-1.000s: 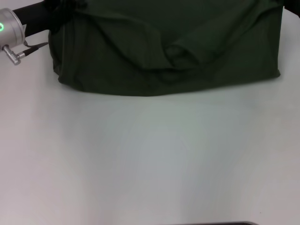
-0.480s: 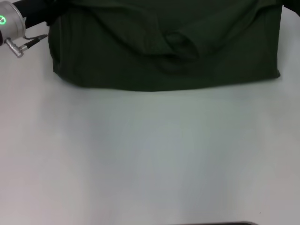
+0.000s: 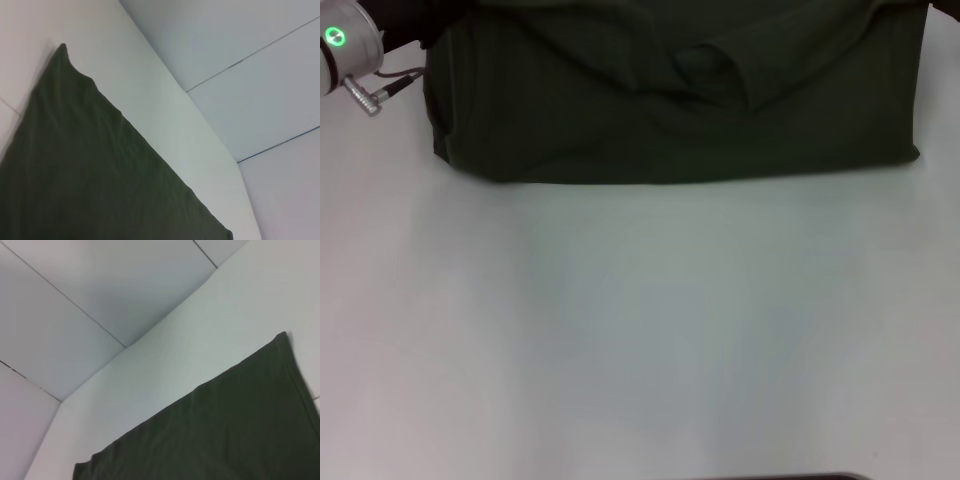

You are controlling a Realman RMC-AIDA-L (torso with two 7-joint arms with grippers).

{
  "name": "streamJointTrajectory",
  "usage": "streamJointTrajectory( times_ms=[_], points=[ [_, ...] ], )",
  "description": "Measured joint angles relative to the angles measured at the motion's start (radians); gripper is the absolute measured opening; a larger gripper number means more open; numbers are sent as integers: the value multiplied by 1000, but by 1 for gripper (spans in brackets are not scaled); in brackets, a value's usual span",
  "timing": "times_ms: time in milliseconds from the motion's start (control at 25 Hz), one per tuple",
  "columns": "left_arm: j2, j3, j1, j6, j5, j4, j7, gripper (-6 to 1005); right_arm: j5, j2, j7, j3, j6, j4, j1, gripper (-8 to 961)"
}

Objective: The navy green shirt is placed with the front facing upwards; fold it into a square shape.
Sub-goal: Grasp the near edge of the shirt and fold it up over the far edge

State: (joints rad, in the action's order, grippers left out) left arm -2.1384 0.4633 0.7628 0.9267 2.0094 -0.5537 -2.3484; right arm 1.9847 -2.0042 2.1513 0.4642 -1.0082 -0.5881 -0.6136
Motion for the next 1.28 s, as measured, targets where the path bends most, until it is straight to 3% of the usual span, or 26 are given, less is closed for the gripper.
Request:
streamJointTrajectory(
  times_ms=[320,800,1120,1280],
  points=[
    [-6,10,12,-67,0,3,8,62,-2,-6,-62,45,113,33,-32,76],
    [12,10,33,-84,1,12,27,67,2,-5,-65,91,200,23,-52,98],
    [8,102,50,-152,1,16,46,112,1,-10,-65,116,273,26,-66,112],
    [1,129,55,-185,1,16,46,134,2,-16,-65,179,319,31,-71,119]
  ],
)
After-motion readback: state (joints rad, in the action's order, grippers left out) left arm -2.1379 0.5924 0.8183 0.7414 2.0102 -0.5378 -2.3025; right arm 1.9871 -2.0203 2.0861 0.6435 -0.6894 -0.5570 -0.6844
